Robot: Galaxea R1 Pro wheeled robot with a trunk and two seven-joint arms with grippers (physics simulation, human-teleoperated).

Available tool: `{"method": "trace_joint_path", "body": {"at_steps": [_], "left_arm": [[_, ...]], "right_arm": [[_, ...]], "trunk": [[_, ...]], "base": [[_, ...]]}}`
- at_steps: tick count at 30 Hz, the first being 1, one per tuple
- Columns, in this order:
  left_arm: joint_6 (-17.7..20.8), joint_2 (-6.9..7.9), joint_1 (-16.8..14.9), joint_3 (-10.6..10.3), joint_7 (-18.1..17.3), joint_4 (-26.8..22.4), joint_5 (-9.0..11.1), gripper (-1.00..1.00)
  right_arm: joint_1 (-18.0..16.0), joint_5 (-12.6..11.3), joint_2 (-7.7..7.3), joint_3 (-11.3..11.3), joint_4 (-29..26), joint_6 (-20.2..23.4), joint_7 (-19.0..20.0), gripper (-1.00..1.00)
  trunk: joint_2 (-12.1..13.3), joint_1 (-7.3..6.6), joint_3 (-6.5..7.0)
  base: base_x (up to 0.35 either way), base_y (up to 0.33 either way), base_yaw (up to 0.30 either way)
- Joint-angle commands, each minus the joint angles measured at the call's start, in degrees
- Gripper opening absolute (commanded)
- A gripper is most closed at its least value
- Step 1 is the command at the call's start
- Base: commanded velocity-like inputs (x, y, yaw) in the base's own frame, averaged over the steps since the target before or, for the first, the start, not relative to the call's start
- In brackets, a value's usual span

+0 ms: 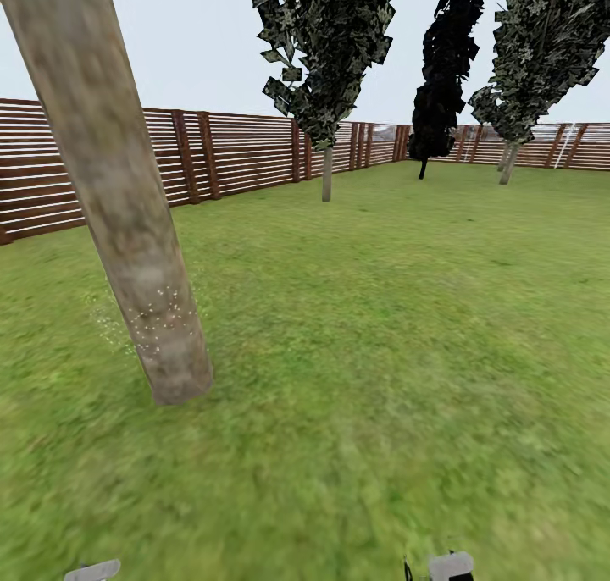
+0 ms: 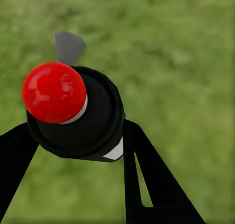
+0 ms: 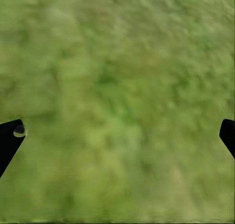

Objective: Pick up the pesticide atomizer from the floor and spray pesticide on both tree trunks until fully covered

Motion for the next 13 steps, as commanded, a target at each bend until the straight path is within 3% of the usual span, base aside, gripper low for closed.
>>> {"method": "trace_joint_path", "body": {"at_steps": [1,6,13], "left_arm": [[-0.19,0.01,-0.04,0.52,-0.24,0.07,-0.49,-1.00],[-0.13,-0.02,-0.02,0.56,-0.24,0.08,-0.29,-1.00],[-0.17,0.04,-0.02,1.08,-0.27,0.00,1.46,-1.00]], "right_arm": [[0.25,0.62,-0.02,-0.32,0.07,-0.10,-0.33,1.00],[0.53,0.62,0.02,-0.32,0.06,-0.06,-0.33,1.00],[0.54,0.62,-0.03,-0.32,0.05,-0.06,-0.33,1.00]], "trunk": [[-0.02,-0.01,-0.05],[-0.02,-0.01,-0.05],[-0.02,-0.01,-0.05]], "base": [[0.000,0.000,0.000],[0.000,0.000,0.000],[0.000,0.000,0.000]]}}
